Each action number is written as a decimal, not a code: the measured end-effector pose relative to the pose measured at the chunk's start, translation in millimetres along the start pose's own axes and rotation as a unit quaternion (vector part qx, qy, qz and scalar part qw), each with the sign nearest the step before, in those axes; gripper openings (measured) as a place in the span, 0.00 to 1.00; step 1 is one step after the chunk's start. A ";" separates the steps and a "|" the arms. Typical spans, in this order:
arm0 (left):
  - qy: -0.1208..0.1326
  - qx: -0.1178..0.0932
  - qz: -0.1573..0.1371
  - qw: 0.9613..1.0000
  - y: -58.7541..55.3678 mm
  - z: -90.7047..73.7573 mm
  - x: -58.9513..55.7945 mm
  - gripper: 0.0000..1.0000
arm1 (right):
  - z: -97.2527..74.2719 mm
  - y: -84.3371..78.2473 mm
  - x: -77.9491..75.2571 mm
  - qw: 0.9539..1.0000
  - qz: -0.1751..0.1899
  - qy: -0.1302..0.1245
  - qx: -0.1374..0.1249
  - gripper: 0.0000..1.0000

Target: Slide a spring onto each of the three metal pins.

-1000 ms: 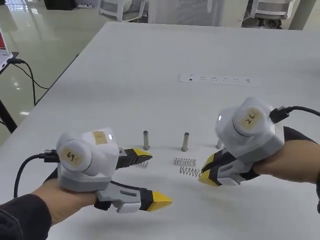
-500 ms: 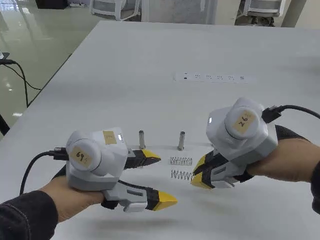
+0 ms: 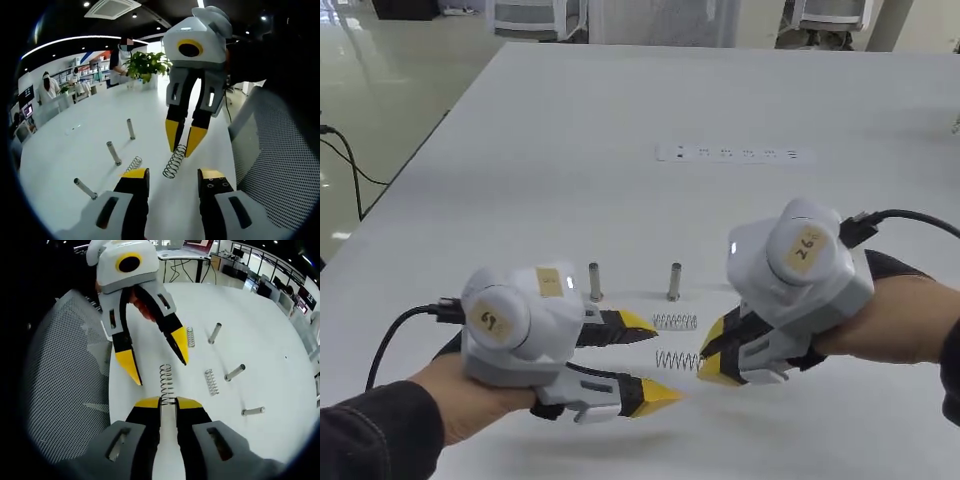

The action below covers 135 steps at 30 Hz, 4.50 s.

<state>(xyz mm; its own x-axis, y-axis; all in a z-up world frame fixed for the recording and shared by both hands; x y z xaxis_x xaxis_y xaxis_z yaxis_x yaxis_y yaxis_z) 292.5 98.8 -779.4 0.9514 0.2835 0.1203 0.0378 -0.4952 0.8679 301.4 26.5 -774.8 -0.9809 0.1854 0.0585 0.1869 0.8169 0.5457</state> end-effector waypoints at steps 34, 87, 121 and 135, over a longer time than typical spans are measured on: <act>-0.018 0.002 0.033 0.999 0.2 3.6 -8.1 0.10 | -5.5 0.9 9.6 1.000 -0.013 0.024 -0.002 0.13; -0.020 -0.009 0.045 0.999 6.0 5.0 -10.7 0.08 | -13.0 21.9 15.8 0.999 -0.010 0.031 -0.036 0.13; -0.023 -0.007 0.051 0.998 5.6 7.1 -12.4 0.08 | -11.8 37.0 22.8 0.999 -0.018 0.037 -0.034 0.13; -0.018 -0.014 0.030 0.999 5.9 6.5 -10.9 0.18 | -13.4 36.2 17.5 0.999 -0.017 0.027 -0.026 0.13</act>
<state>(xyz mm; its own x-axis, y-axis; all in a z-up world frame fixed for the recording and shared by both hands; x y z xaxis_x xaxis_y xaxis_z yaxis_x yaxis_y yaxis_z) 284.4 87.5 -778.7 0.9619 0.2247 0.1557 -0.0275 -0.4869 0.8730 290.3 52.0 -742.8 -0.9883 0.1274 0.0834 0.1520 0.7922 0.5910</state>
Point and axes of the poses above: the centre of the closed fingertips' face, and the gripper's own axes: z roughly forward along the fingers, x roughly to its left, y roughly out of its top, the point moved 4 cm from there along -z, roughly backward along the fingers, and after that the axes turned 8 degrees about z, right-handed, at the moved point
